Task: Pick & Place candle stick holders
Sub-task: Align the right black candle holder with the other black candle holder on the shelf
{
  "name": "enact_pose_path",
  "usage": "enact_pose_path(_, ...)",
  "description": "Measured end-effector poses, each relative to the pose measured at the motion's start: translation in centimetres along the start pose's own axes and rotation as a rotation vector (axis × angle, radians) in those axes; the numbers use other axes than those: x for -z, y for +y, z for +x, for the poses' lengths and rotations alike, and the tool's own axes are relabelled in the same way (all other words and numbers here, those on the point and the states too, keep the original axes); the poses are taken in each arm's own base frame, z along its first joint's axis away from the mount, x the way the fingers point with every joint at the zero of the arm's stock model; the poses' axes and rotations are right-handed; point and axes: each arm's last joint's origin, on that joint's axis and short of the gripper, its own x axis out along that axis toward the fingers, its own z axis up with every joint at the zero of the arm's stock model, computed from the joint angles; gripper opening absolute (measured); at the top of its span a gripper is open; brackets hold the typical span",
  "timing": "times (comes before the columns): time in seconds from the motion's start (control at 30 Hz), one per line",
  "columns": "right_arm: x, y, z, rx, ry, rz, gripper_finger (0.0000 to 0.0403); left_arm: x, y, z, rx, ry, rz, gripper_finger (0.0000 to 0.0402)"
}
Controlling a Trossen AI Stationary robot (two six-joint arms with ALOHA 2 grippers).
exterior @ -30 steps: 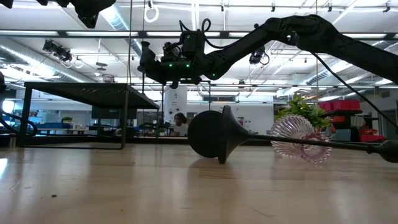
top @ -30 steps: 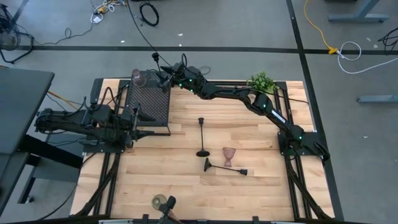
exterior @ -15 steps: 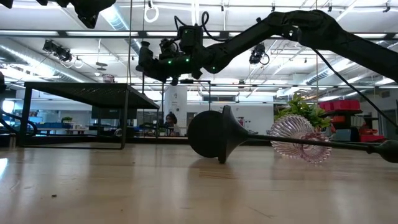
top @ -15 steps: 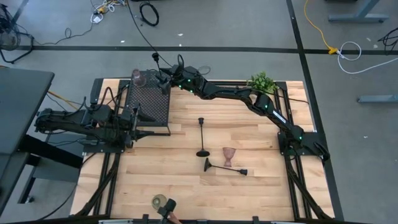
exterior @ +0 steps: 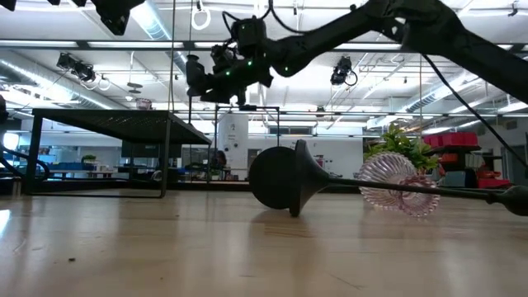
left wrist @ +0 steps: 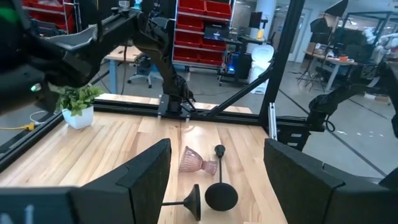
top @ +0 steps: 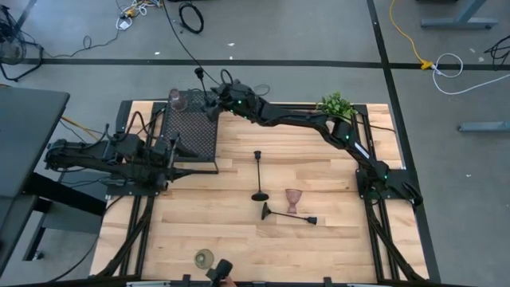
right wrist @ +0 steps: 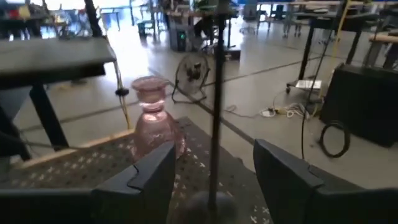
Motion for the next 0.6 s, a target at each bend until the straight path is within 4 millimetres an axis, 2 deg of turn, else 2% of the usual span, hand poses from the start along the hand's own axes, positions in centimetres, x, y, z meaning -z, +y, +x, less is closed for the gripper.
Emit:
enact_pose_path(0.2, -1.5, 1.5, -1.6, -0.031, 0.079, -0.082, 0.0215, -0.1, 0.0, -0.2, -0.002, -0.007, 0.0, 0.0259)
enact_pose_path(0.33, -1.8, 3.1, -3.5, -0.071, 0.231, -0.164, 0.0215, 0.0, 0.0, -0.1, -0.002, -0.003, 0.0, 0.0259)
enact_pose_path(0.47, -1.9, 5.3, -6.4, -0.164, 0.44, -0.231, 0.0215, 0.0, 0.0, -0.1, -0.003, 0.003, -0.007, 0.0259)
enact_pose_path(0.6, -1.8, 7.8, -10.2, -0.283, 0.678, -0.225, 0.0215, 0.1, 0.0, -0.1, -0.004, 0.01, -0.007, 0.0259)
